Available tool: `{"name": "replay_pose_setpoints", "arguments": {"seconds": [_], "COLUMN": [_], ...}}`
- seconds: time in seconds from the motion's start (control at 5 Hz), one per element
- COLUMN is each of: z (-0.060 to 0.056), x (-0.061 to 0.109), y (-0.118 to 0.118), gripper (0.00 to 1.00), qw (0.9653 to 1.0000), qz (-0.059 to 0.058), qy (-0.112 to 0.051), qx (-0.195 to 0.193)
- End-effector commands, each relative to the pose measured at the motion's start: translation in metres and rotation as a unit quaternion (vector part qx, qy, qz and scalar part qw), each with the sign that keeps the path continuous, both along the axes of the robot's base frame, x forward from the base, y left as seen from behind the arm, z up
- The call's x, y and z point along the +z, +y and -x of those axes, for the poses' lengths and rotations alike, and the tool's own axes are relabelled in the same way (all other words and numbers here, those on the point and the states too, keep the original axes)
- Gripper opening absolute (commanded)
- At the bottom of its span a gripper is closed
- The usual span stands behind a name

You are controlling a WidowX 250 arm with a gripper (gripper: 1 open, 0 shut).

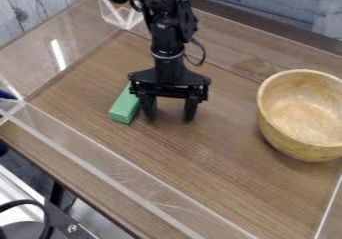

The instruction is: Put the green block in the brown bowl

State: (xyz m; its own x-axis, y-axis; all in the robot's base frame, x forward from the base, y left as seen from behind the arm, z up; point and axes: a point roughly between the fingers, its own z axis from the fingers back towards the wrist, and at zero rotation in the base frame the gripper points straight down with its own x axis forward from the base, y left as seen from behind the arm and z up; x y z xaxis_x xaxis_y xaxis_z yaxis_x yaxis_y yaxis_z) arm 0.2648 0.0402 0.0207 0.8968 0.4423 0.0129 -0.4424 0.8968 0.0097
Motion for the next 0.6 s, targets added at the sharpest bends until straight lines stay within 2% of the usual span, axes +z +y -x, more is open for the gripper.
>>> {"name": "replay_pose_setpoints", "arguments": {"seconds": [0.0,0.2,0.4], "z": [-0.0121,-0.0139,-0.0106], "x": [0.0188,0.0214,0.0191], "y": [0.0006,-0.0024,-0.0004], "gripper": [1.00,1.00,1.00], "qw": [0.9994,0.9995,0.9994], "qz": [-0.004,0.000,0.001], "qy": [-0.033,-0.032,-0.032], "qx": [-0.004,-0.008,-0.012]}}
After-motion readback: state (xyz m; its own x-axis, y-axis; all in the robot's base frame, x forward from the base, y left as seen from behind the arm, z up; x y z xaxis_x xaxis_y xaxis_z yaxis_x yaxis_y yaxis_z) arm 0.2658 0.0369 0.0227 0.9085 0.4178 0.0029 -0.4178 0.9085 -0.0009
